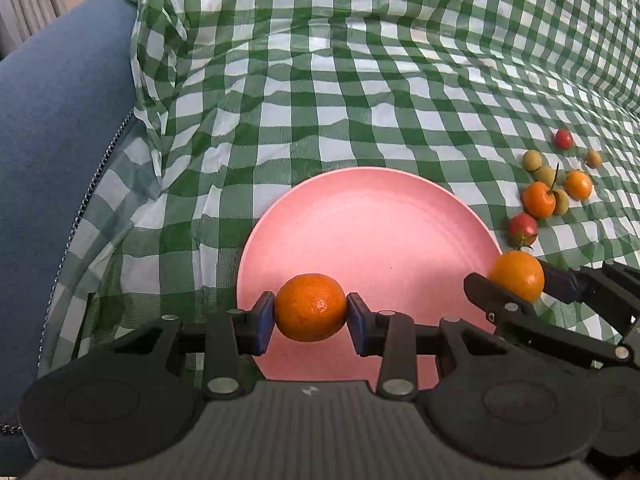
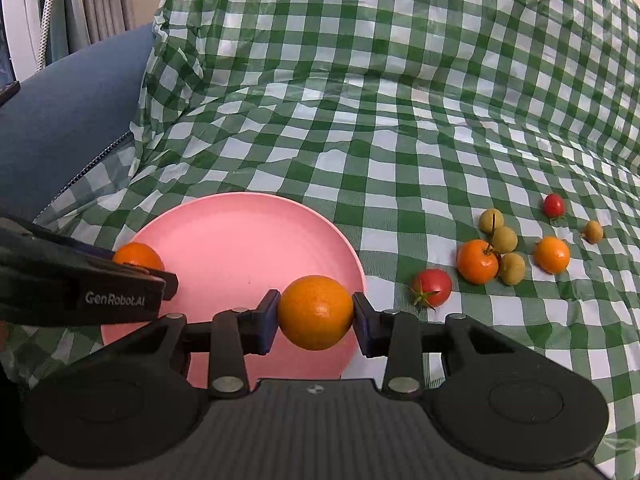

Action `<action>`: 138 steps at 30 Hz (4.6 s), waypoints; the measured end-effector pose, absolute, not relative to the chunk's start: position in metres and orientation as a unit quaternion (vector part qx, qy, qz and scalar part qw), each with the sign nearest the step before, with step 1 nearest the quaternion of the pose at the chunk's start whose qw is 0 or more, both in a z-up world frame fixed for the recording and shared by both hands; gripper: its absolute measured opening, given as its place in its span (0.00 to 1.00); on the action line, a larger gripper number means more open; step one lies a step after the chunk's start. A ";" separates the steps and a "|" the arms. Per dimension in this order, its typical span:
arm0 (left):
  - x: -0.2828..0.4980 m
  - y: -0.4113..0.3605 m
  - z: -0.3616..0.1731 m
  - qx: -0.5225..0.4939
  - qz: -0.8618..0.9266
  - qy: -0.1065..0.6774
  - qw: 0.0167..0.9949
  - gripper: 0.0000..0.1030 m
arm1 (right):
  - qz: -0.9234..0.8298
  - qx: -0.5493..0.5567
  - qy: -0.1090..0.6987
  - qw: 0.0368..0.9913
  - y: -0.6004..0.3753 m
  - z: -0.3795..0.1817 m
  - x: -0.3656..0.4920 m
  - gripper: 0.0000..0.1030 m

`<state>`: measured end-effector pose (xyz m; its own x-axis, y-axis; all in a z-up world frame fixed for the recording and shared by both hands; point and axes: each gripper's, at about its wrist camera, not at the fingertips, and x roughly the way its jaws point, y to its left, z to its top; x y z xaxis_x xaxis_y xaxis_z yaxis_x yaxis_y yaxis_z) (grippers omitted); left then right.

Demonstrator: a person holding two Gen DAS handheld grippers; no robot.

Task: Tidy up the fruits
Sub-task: 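Open the right tool over the plate while the left tool releases its orange, then lift both tools up and away from the pink plate, then move the right tool toward an orange while the left tool approaches the leafy mandarin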

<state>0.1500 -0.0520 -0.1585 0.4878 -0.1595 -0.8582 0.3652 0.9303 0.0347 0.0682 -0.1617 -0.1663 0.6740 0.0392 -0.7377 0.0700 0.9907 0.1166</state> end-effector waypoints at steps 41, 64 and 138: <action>0.128 0.017 -0.105 0.071 -0.062 0.445 0.891 0.99 | 0.019 0.133 0.444 0.886 -0.143 -0.143 0.066 0.85; -0.040 0.035 -0.005 0.031 -0.091 0.379 0.920 1.00 | -0.052 0.061 0.289 0.954 -0.139 -0.006 -0.128 0.99; 0.187 -0.276 -0.175 0.224 -0.239 0.495 0.805 1.00 | -0.183 0.124 0.363 0.905 -0.393 -0.232 0.074 0.99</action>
